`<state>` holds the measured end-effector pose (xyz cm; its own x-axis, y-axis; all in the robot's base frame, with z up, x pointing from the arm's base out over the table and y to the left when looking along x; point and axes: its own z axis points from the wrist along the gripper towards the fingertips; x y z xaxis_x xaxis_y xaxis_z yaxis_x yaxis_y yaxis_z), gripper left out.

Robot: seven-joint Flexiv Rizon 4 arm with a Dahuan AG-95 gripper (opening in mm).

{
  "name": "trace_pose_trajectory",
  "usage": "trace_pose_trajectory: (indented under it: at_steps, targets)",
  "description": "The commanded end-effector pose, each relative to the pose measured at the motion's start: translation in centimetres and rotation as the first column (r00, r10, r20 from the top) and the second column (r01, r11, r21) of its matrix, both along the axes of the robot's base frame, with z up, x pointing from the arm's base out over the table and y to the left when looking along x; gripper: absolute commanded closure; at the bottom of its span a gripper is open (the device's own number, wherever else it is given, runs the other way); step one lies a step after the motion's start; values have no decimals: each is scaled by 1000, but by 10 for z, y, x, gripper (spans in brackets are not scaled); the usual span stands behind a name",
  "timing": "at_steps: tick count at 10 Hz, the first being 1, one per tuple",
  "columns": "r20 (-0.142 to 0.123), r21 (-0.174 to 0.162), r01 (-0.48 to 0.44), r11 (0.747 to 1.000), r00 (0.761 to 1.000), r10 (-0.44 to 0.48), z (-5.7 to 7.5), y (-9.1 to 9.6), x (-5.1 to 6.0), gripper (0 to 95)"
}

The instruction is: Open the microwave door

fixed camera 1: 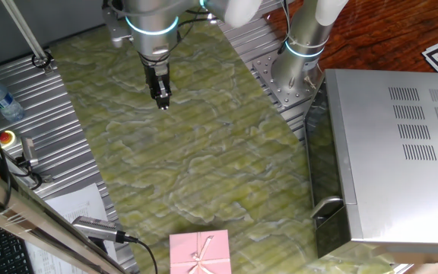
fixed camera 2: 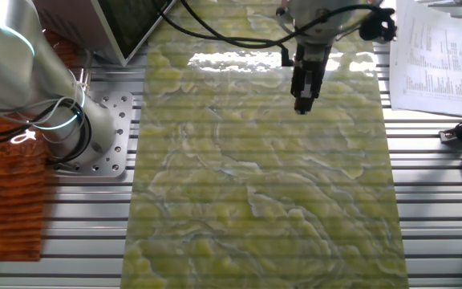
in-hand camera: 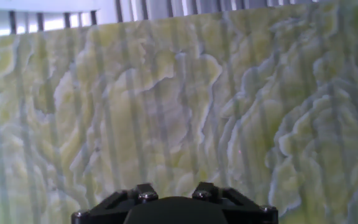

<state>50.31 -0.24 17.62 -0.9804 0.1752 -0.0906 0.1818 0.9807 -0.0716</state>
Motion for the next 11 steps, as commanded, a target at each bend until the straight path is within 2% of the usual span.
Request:
trace_pose_trajectory:
  at_steps: [1,2,3,6,7,9,11]
  targets:
    - [2,39,-36,999,999,36,2,2,5,950]
    - [8,45,-14,999,1000,14,5,4,9,950]
    - [28,80,9,997,1000,-11,8,7,15,950]
    - [25,116,20,993,999,-23,16,17,30,950]
    - [21,125,22,992,999,-25,14,23,33,950]
    - [18,123,58,991,998,-61,12,29,34,950]
    - [-94,146,80,986,993,-67,13,48,37,950]
